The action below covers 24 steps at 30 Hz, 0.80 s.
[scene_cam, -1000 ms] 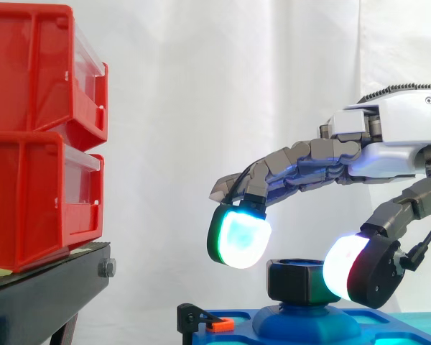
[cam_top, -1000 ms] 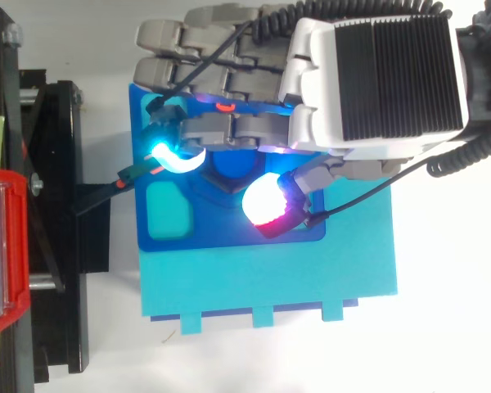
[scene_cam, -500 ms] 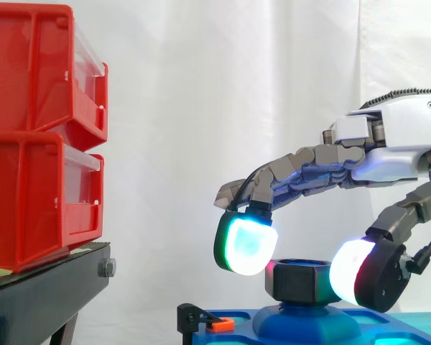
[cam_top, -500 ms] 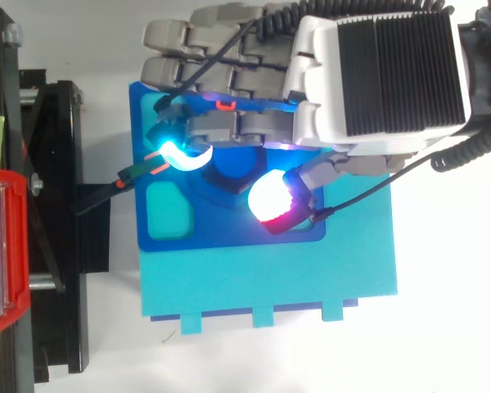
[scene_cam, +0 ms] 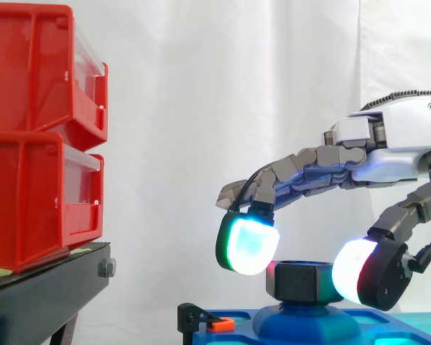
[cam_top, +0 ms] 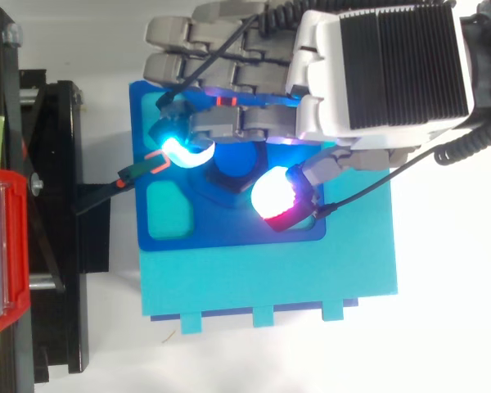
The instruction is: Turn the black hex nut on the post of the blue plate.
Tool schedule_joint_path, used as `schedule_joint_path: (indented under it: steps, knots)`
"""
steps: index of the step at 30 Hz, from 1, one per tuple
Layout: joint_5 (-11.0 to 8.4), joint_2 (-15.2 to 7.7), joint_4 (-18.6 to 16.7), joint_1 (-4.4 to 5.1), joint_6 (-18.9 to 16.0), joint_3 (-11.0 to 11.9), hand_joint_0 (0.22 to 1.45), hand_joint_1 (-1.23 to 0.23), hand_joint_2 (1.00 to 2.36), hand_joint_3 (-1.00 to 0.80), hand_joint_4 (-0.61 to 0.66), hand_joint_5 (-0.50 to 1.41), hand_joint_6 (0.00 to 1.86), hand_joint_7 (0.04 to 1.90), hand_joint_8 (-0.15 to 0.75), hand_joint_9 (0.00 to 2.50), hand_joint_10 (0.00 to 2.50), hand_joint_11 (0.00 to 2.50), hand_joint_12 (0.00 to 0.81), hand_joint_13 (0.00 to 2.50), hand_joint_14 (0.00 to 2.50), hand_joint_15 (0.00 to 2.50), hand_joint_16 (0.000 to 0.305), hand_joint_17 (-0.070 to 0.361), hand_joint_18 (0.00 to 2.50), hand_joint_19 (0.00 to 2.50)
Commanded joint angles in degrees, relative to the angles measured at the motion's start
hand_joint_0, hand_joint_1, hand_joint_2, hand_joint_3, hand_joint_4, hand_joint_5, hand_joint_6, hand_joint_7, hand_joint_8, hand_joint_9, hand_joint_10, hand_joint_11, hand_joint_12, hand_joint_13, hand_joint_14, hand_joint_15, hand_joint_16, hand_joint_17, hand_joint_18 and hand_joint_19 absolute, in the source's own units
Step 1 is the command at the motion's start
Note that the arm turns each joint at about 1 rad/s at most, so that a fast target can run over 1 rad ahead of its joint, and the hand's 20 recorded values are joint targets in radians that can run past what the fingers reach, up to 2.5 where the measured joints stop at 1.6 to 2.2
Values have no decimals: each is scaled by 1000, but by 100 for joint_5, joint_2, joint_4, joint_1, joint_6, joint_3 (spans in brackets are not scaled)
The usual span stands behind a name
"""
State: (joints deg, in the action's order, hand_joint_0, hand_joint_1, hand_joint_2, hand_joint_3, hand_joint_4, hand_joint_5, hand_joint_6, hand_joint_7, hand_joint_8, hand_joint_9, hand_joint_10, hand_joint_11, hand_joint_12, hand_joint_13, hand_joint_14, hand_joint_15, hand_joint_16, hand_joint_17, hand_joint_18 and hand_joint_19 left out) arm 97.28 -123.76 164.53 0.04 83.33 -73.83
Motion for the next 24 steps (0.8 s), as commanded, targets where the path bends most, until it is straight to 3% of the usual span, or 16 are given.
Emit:
schedule_joint_path:
  steps: [1,9,24]
  knots:
    - [19,1,0,-4,16,0,607,-745,1000,-500,222,-206,502,940,124,182,2,107,275,130,1,17,37,83,187,213]
    - [19,1,26,-21,51,0,586,-726,1000,-500,230,-202,502,942,125,185,3,108,276,130,0,13,37,84,189,219]
    - [28,1,132,-65,86,9,376,-551,1000,-500,317,-197,502,938,195,213,2,142,351,156,0,25,52,117,249,207]
